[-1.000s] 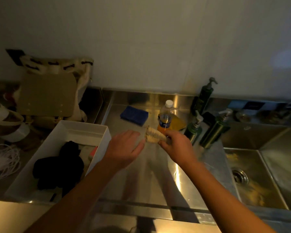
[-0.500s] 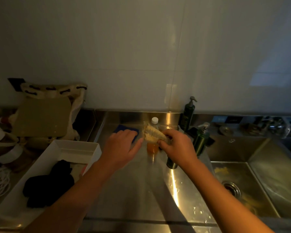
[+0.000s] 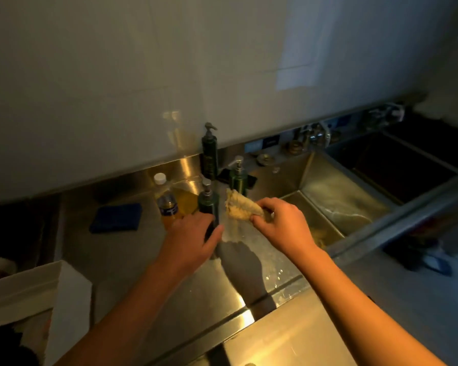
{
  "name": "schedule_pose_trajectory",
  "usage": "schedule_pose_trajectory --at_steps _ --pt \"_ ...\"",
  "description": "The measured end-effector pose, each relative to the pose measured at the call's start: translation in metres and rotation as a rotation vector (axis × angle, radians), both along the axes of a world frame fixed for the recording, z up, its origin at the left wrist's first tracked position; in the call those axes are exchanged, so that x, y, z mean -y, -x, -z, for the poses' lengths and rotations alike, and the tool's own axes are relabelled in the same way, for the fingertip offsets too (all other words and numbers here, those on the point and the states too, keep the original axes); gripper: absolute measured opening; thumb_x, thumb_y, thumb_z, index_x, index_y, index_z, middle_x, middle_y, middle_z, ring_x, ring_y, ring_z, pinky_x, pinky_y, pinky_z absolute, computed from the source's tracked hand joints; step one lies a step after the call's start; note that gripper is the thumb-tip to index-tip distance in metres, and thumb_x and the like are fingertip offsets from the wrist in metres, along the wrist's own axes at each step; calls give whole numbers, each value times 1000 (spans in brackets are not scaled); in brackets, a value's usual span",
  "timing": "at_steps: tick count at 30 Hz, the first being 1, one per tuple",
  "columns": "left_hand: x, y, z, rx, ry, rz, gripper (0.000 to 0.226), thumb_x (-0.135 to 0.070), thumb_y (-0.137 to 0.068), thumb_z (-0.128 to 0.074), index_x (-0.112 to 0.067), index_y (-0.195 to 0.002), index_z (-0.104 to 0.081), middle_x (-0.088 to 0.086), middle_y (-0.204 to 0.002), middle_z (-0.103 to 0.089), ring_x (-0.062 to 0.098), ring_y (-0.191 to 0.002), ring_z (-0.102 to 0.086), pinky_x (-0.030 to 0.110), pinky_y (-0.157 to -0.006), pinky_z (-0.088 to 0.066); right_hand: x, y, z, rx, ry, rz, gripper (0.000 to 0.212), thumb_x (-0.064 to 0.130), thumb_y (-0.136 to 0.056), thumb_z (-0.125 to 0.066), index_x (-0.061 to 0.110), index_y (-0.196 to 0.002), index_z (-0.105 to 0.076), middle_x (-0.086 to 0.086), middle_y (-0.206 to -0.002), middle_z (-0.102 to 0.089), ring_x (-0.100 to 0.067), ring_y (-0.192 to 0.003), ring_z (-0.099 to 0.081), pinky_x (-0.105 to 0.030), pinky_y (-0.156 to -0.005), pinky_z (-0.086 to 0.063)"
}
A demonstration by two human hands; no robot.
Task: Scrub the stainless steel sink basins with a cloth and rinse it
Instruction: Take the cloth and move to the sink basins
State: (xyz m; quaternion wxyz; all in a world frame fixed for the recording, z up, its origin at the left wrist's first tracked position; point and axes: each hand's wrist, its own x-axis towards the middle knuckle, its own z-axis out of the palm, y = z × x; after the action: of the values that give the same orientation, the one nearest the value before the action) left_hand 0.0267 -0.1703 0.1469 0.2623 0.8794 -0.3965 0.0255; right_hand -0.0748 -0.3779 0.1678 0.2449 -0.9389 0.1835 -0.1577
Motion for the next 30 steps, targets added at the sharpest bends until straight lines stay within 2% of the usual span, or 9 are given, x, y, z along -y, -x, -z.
schedule_pose_trajectory --at_steps 6,10,13,19,22,30 --pt "70 29 4 19 -60 241 40 -49 -100 -43 -20 -118 -64 0 -108 -67 18 -98 -63 39 -84 -53 33 80 9 -37 1 277 27 44 -82 -67 36 -108 -67 15 -98 -67 -7 -90 -61 -31 -74 -50" --pt "117 54 -3 72 -108 374 52 -57 -97 -31 -21 -119 -62 -3 -110 -66 17 -99 -62 38 -85 -50 56 132 8 -14 -13 404 28 42 -84 -67 36 -111 -68 17 -101 -68 -5 -92 -60 -28 -72 -47" --pt "154 71 -9 112 -139 435 60 -60 -95 -25 -19 -116 -63 -2 -109 -67 21 -99 -63 41 -84 -50 77 165 7 -4 -19 472 29 41 -85 -67 37 -114 -67 17 -104 -67 -6 -93 -60 -25 -71 -42" --pt "225 117 -21 192 -143 540 56 -58 -98 -29 -22 -129 -60 -4 -121 -66 16 -106 -63 34 -86 -45 130 222 5 51 -49 564 27 41 -86 -65 37 -112 -68 16 -101 -67 -6 -90 -61 -32 -74 -52" --pt "258 138 -24 200 -124 566 56 -58 -98 -28 -24 -128 -60 -6 -121 -66 15 -105 -62 32 -85 -44 157 245 8 71 -70 592 28 41 -86 -64 36 -113 -68 17 -100 -67 -6 -89 -61 -34 -74 -54" --pt "355 185 -17 199 -156 673 53 -56 -98 -30 -21 -122 -62 -2 -116 -67 21 -103 -64 43 -83 -52 237 307 20 65 -123 730 29 42 -88 -64 34 -116 -67 12 -107 -68 -7 -92 -60 -33 -78 -55"
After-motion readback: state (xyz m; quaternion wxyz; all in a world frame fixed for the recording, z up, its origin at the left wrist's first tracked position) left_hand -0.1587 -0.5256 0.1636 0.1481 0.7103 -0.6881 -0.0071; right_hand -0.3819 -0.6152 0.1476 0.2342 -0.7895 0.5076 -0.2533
